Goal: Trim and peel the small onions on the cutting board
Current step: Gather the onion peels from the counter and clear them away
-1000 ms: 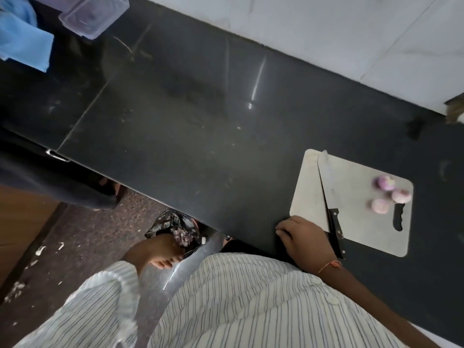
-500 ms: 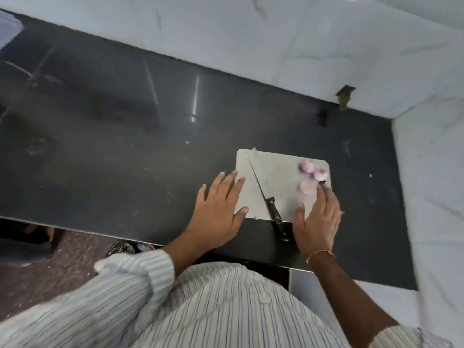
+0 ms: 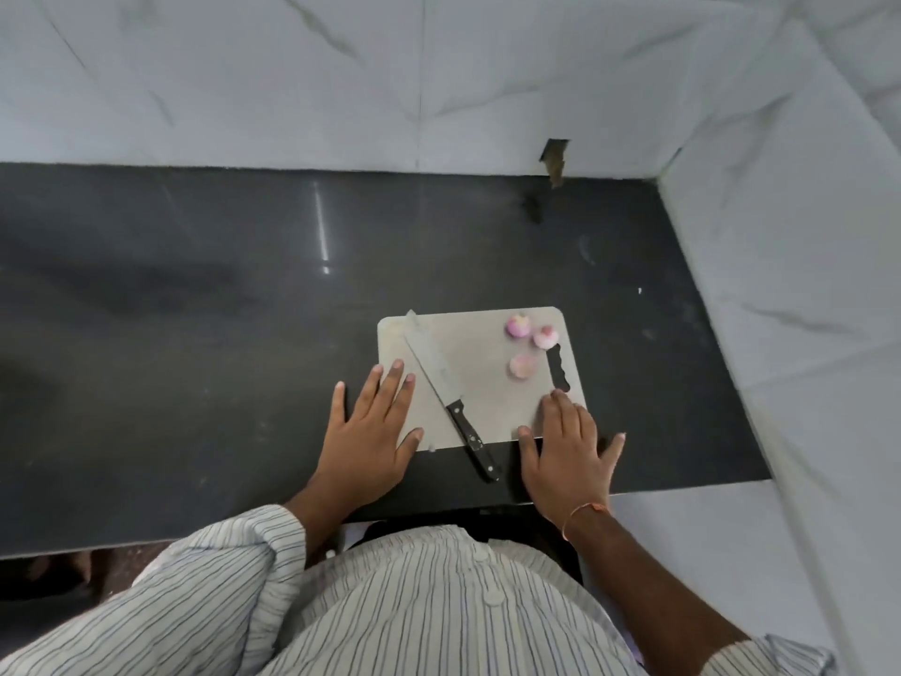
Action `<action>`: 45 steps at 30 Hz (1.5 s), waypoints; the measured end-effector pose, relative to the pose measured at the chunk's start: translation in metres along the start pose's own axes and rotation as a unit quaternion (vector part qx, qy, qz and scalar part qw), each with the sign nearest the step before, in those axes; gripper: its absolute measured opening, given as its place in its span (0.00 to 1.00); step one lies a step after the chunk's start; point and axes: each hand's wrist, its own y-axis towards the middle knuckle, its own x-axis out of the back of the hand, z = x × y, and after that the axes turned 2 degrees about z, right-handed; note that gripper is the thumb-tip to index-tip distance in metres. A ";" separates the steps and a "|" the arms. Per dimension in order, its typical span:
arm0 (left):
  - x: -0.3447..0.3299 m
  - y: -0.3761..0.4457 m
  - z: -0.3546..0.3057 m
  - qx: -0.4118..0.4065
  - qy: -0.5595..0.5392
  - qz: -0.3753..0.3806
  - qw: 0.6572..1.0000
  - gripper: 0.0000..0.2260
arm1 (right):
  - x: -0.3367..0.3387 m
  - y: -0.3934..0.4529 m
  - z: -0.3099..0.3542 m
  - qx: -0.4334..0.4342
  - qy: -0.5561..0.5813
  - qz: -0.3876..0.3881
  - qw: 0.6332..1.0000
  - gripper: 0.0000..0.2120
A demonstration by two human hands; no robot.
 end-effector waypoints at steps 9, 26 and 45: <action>0.003 -0.001 -0.004 0.017 0.015 0.007 1.000 0.33 | 0.042 0.106 0.014 0.055 0.113 -0.033 0.992 0.37; -0.002 -0.003 -0.009 0.037 0.035 0.003 0.999 0.32 | 0.013 0.099 0.042 0.137 0.086 -0.056 0.985 0.21; 0.023 0.022 -0.013 0.013 0.018 -0.053 0.998 0.35 | 0.019 0.083 0.024 0.212 0.145 0.012 0.966 0.41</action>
